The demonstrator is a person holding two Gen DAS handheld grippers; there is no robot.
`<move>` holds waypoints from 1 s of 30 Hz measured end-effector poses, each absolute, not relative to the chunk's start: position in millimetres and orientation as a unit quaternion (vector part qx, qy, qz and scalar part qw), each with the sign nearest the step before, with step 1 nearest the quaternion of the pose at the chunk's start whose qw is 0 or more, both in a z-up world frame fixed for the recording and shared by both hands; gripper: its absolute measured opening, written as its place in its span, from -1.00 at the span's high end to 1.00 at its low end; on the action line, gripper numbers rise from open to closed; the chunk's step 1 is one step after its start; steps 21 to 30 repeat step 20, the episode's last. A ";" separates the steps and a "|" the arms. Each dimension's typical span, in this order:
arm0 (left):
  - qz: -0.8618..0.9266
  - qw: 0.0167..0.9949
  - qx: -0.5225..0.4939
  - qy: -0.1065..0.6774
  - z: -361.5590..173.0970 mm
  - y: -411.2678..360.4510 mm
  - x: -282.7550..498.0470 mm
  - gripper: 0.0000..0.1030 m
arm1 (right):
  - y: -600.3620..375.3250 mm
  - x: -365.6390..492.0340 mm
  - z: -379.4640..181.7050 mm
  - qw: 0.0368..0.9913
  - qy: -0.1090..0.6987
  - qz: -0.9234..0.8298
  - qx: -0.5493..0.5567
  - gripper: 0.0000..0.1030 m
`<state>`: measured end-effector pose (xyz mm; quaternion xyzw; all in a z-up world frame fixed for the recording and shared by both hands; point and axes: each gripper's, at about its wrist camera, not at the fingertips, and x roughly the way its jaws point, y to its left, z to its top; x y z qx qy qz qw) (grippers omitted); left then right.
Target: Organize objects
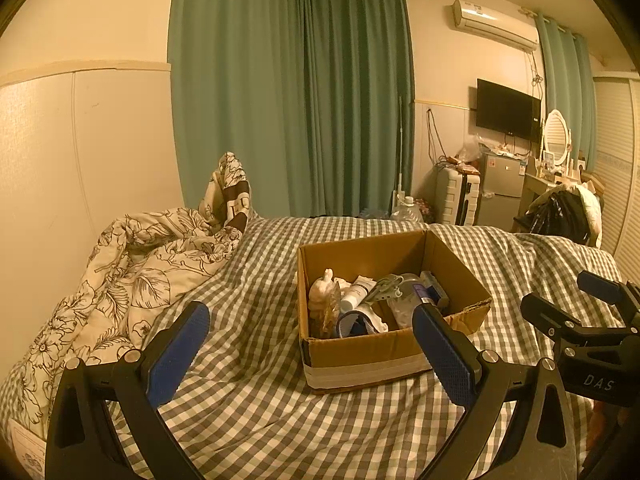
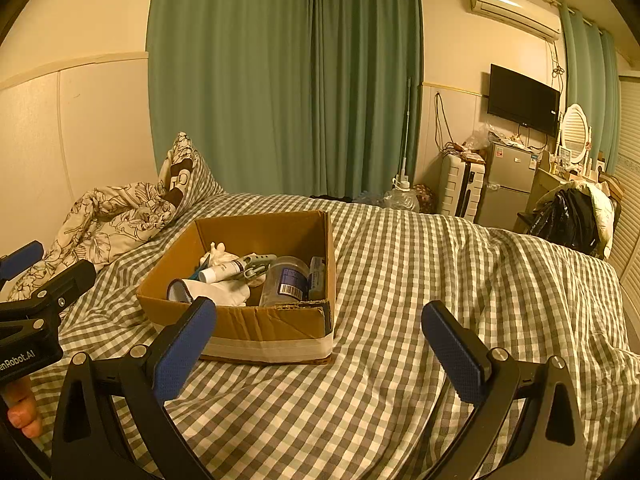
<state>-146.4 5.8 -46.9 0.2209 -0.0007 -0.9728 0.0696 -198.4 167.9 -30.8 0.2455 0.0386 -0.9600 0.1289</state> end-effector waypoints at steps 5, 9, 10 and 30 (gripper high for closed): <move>-0.973 0.070 0.221 -0.001 -46.9 5.8 -146.5 -1.00 | 167.6 -198.4 -31.1 0.129 0.040 -0.960 0.246 -0.99; -0.973 0.069 0.221 0.000 -46.9 5.9 -146.4 -1.00 | 167.9 -198.5 -32.3 0.130 0.041 -0.959 0.247 -0.99; -0.973 0.069 0.222 0.000 -47.1 6.1 -146.1 -1.00 | 167.8 -198.8 -32.8 0.131 0.041 -0.959 0.247 -0.99; -0.974 0.071 0.215 -0.007 -47.5 7.6 -143.3 -1.00 | 167.4 -198.5 -34.0 0.131 0.042 -0.959 0.248 -0.99</move>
